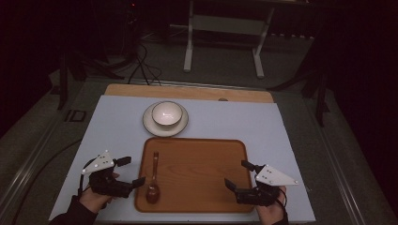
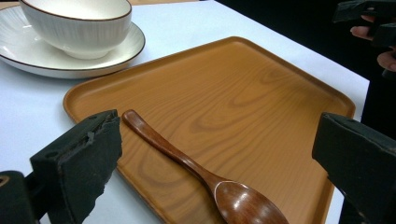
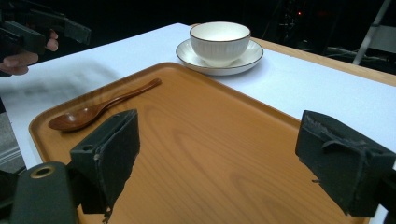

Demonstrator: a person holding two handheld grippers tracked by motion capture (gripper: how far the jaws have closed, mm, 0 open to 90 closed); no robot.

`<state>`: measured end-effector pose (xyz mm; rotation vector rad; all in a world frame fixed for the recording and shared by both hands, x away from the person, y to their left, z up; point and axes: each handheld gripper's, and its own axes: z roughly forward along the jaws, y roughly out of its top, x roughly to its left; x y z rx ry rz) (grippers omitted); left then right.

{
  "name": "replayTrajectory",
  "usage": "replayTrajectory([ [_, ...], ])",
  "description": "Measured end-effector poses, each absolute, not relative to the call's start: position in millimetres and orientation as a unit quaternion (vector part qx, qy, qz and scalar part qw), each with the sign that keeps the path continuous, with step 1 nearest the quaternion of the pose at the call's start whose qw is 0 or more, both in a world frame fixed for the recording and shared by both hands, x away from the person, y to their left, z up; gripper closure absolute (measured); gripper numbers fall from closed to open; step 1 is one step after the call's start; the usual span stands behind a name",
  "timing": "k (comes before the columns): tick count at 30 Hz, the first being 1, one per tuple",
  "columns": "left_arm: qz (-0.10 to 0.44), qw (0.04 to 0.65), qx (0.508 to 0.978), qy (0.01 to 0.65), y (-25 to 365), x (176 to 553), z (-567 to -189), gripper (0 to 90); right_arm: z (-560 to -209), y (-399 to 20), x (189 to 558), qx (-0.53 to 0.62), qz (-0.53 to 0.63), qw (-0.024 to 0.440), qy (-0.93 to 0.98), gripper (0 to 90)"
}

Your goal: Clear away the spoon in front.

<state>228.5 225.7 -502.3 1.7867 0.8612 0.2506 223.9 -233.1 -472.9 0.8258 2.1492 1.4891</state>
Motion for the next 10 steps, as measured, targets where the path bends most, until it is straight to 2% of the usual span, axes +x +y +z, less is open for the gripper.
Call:
replayTrajectory([
  [10,0.124,0.535,0.752,0.365,225.3,230.1,-511.1,1.5,-474.8,-236.8,225.7,0.302,0.536,0.188,0.766,13.7],
])
